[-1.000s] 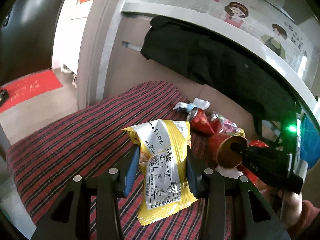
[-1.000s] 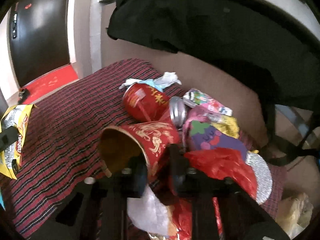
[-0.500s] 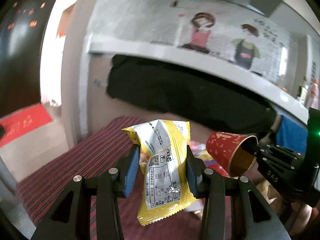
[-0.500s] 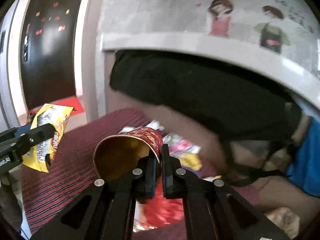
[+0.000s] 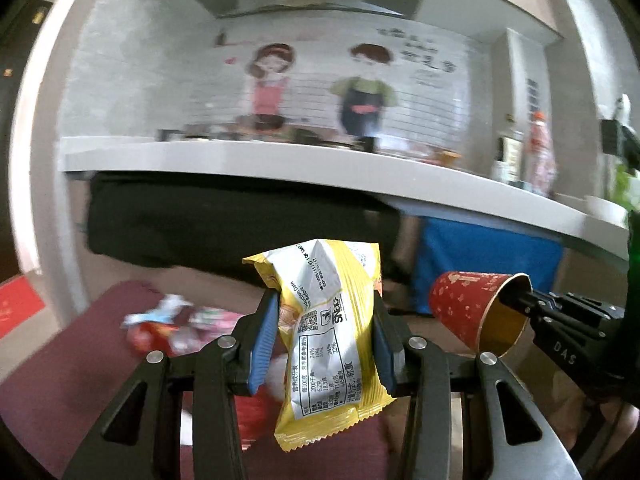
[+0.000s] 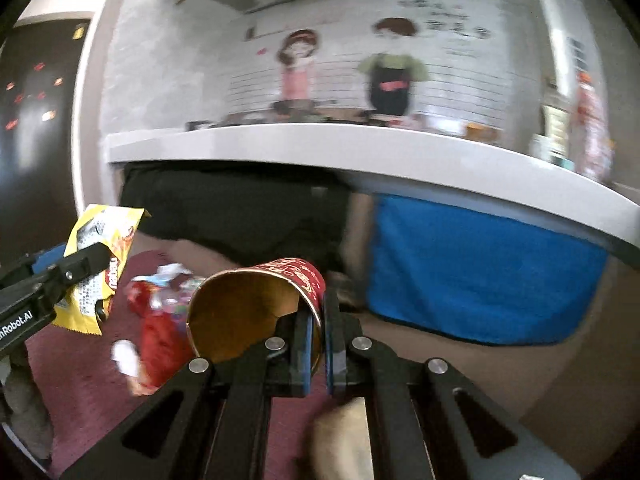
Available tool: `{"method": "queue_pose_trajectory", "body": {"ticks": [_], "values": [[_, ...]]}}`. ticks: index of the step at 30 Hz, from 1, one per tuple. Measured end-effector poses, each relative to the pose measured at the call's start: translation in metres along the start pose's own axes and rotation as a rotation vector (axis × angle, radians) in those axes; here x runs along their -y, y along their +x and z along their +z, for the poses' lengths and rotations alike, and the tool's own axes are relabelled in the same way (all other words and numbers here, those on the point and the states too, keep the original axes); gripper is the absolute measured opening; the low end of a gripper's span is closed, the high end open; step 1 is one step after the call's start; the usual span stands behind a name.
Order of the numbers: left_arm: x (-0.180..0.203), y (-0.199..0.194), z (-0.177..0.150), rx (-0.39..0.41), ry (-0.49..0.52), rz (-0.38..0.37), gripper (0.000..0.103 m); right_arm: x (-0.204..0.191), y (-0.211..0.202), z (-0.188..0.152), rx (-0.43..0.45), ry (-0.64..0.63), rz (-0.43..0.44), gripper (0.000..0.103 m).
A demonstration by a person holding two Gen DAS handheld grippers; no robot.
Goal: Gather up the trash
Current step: 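Lift the yellow wrapper with the left gripper while the right gripper lifts the red cup, then drop the wrapper into the bin with the left gripper while the right gripper drops the cup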
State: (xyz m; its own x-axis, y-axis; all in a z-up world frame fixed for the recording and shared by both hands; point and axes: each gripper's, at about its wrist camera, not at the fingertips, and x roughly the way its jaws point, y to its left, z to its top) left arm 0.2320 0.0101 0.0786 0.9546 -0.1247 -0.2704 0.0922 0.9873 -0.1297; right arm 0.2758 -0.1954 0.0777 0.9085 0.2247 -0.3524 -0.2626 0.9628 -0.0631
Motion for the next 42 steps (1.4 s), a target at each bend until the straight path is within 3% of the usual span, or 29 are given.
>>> {"method": "queue_pose_trajectory", "body": {"ticks": [9,17,25,27,28,30,31,42], "values": [[0.084,0.049,-0.026,-0.044,0.066,-0.12,0.044,0.075,-0.018,-0.027,0.001,0.067,-0.101,0.004],[0.118,0.098,-0.06,-0.159,0.083,-0.187,0.044,0.109,0.001,-0.067,-0.057,0.124,-0.13,0.004],[0.136,0.127,-0.079,-0.223,0.095,-0.224,0.045,0.136,0.025,-0.102,-0.124,0.203,-0.137,0.005],[0.138,0.135,-0.08,-0.245,0.086,-0.283,0.048,0.14,0.028,-0.107,-0.123,0.211,-0.15,0.009],[0.139,0.141,-0.081,-0.267,0.077,-0.321,0.055,0.142,0.029,-0.109,-0.123,0.212,-0.154,0.013],[0.139,0.156,-0.083,-0.338,0.051,-0.384,0.064,0.146,0.033,-0.114,-0.131,0.226,-0.151,0.045],[0.136,0.163,-0.085,-0.374,0.028,-0.392,0.066,0.149,0.033,-0.117,-0.126,0.24,-0.148,0.047],[0.103,0.156,-0.071,-0.364,0.025,-0.233,0.07,0.149,0.023,-0.119,-0.102,0.272,-0.121,0.047]]}}
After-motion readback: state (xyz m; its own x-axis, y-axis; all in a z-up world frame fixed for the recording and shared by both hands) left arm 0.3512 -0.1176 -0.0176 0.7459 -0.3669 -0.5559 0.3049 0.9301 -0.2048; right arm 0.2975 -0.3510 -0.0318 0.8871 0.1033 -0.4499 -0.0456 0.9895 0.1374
